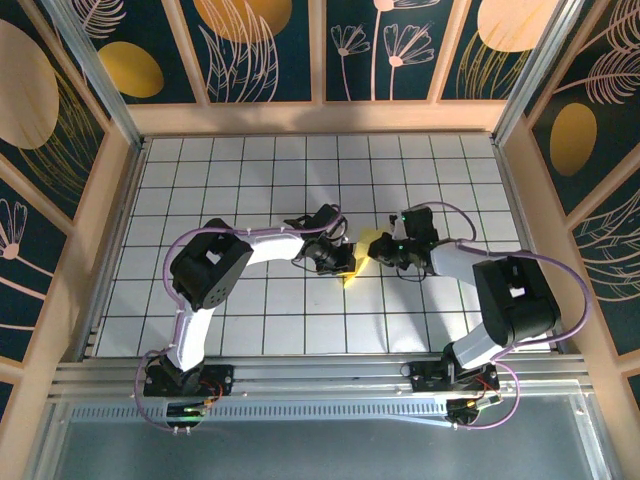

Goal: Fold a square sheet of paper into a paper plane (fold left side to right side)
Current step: Fold the wing for the fifth time at the center of the table.

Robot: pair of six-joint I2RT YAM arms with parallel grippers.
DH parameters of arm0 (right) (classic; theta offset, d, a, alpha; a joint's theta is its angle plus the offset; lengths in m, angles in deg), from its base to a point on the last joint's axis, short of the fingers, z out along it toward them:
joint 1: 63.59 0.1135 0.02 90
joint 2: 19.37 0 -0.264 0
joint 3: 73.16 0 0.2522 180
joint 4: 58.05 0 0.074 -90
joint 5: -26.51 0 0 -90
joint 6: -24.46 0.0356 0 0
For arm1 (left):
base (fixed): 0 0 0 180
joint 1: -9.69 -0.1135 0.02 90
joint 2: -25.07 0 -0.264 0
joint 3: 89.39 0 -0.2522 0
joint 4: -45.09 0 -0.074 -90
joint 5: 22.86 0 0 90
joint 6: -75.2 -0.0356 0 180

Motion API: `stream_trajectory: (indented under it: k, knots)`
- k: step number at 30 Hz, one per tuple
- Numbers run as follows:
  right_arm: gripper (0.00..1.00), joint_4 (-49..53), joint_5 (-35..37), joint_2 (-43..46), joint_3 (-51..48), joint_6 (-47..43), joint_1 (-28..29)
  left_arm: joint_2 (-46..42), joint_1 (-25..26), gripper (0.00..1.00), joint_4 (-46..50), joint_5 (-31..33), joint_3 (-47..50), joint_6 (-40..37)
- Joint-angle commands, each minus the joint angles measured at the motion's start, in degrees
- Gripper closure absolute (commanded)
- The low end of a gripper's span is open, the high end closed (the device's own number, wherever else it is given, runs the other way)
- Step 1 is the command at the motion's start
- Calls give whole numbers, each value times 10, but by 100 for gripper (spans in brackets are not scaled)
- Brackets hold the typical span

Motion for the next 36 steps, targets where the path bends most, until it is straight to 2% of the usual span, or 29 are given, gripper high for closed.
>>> stream_trajectory:
  k: [1, 17, 36]
  knots:
    - [100, -43, -12, -19, -1, 23, 15, 30, -1, 100, 72, 62, -3, -1]
    - [100, -36, 21, -94, 20, 8, 21, 47, 4, 100, 100, 72, -26, -6]
    - [100, -23, 9, -110, 48, -18, -26, 59, 6, 100, 125, 83, -39, -10]
